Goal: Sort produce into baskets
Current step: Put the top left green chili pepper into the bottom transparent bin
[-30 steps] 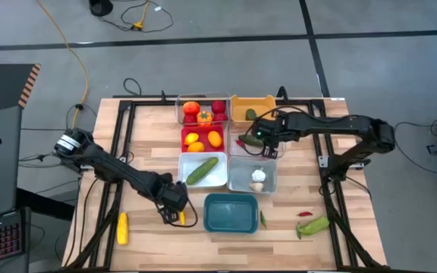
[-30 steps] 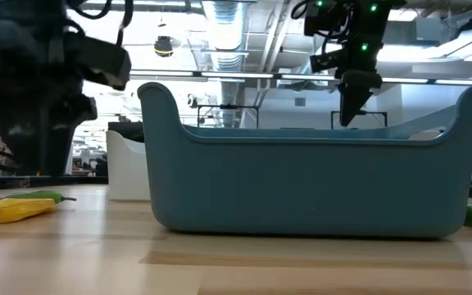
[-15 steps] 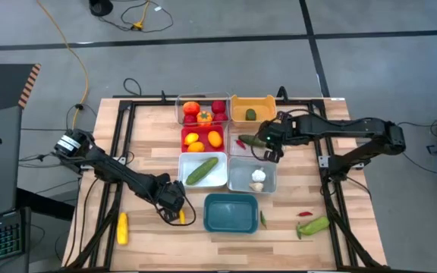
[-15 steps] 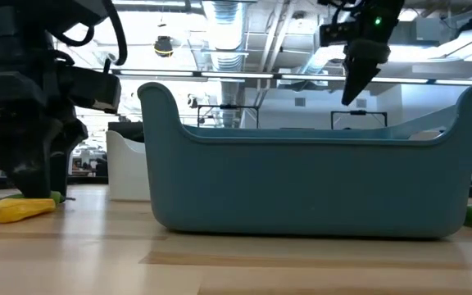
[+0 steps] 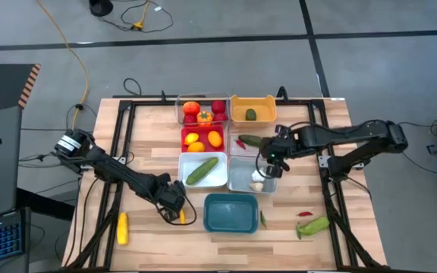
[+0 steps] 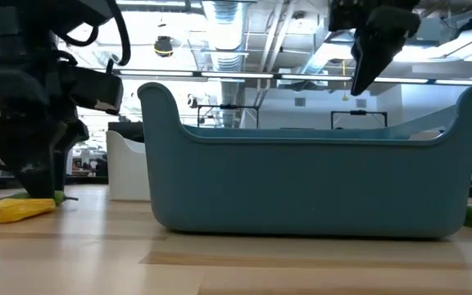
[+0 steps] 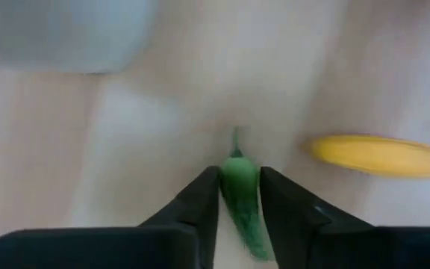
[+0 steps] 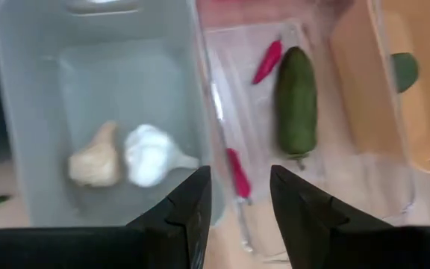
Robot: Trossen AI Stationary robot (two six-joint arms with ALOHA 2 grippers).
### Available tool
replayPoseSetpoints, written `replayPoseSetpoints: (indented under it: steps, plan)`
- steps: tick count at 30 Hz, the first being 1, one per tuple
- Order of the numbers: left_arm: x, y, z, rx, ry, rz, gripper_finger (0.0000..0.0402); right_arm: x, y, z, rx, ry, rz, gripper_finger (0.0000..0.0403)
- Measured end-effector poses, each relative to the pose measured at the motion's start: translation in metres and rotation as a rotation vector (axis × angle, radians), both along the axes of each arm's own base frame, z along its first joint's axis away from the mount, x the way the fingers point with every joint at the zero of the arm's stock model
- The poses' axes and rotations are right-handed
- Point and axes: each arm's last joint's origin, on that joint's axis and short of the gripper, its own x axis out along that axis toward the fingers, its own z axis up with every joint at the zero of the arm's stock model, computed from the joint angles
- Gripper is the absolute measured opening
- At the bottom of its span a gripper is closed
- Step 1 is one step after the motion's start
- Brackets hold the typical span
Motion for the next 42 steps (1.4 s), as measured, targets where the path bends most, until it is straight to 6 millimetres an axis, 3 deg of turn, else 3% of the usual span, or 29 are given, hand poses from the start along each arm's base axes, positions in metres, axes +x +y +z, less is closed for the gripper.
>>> replayPoseSetpoints:
  steps: [11,18,24,28,36,42]
  plan:
    - [0.028,-0.016,0.041,-0.209,-0.068,-0.159,0.0054,-0.005,0.027,-0.001,0.058,0.008,0.016,0.0164]
    - [0.064,-0.008,0.094,-0.166,-0.285,-0.291,0.0053,-0.008,0.041,-0.001,0.098,0.005,0.043,0.0164]
    - [0.098,0.030,0.146,0.115,-0.562,-0.345,0.0053,-0.011,0.055,-0.002,0.167,-0.027,-0.055,0.0164]
    - [0.115,0.064,0.167,0.321,-0.718,-0.319,0.0053,-0.014,0.066,-0.002,0.224,-0.046,-0.123,0.0164]
    - [0.123,0.133,0.178,0.478,-0.824,-0.184,0.0052,-0.024,0.096,-0.006,0.318,-0.075,-0.202,0.0164]
    - [0.122,0.163,0.178,0.508,-0.824,-0.098,0.0052,-0.033,0.113,-0.013,0.376,-0.083,-0.270,0.0164]
